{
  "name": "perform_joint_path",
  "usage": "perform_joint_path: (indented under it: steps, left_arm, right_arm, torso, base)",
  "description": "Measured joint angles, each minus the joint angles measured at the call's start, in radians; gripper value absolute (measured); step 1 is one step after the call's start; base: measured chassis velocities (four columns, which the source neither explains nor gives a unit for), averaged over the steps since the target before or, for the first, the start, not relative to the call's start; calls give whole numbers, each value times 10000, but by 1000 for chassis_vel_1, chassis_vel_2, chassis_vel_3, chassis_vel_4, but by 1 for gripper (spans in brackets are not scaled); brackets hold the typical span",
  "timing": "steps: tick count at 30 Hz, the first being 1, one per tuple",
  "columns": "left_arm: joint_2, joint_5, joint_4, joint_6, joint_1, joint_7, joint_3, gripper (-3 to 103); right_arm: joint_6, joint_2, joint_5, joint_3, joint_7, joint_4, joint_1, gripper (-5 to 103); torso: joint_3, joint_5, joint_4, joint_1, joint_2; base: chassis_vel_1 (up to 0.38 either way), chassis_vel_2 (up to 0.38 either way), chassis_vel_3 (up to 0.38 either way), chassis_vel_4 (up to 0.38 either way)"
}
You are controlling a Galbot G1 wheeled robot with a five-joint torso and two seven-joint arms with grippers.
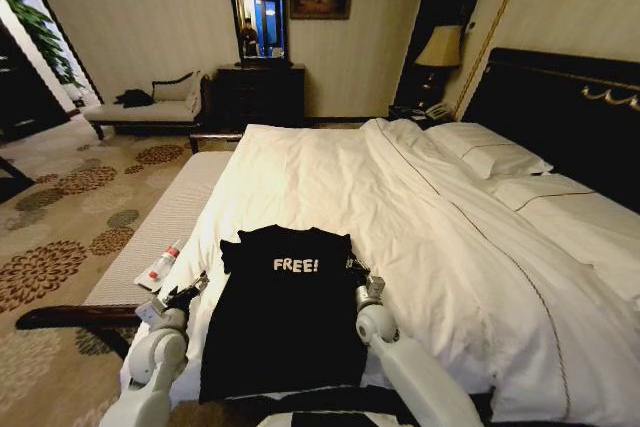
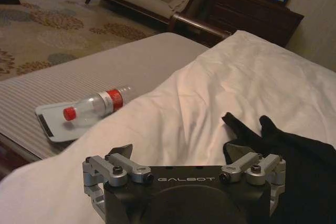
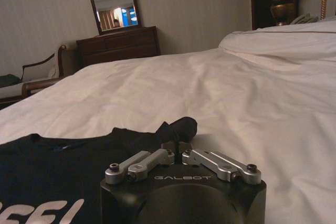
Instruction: Fold the clothes on the bed.
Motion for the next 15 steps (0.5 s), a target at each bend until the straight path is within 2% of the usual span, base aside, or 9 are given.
perform_joint_path:
  steps: [1, 3, 5, 6, 8, 11, 13, 15]
  left_arm:
    - [22, -7, -5, -7, 23, 0, -32, 100]
    - [44, -17, -21, -21, 58, 0, -70, 100]
    - [44, -20, -27, -28, 69, 1, -73, 100]
    - [33, -23, -30, -31, 73, 2, -74, 100]
    - [6, -24, -35, -34, 73, 3, -63, 100]
    - [-23, -24, -38, -34, 66, 3, -30, 100]
    - [-43, -19, -38, -34, 50, 4, -6, 100]
    - [-50, -18, -39, -34, 47, 3, -2, 100]
  right_arm:
    - [-4, 7, -15, -7, 19, 0, -13, -2]
    - [-16, 4, -22, -14, 33, 0, -31, 8]
    - [-23, -7, -22, -14, 33, 5, -37, 8]
    - [-31, -23, -19, -14, 33, 16, -44, 14]
    - [-39, -57, -19, -9, 34, 50, -57, 18]
    - [-46, -112, -20, -7, 41, 105, -89, 13]
    - [-47, -165, -20, -6, 23, 140, -128, 3]
    - [-48, -179, -20, -6, 9, 146, -141, 1]
  torso:
    - [0, -1, 1, 0, 0]
    - [0, -1, 1, 0, 0]
    - [0, -1, 0, 0, 0]
    - [0, -1, 1, 0, 0]
    - [0, 0, 0, 1, 0]
    - [0, -1, 0, 0, 0]
    - [0, -1, 0, 0, 0]
    - [0, -1, 0, 0, 1]
  base:
    - [0, 0, 0, 0]
    - [0, 0, 0, 0]
    - [0, 0, 0, 0]
    - [0, 0, 0, 0]
    - [0, 0, 0, 0]
    - [0, 0, 0, 0]
    - [0, 0, 0, 0]
    - [0, 0, 0, 0]
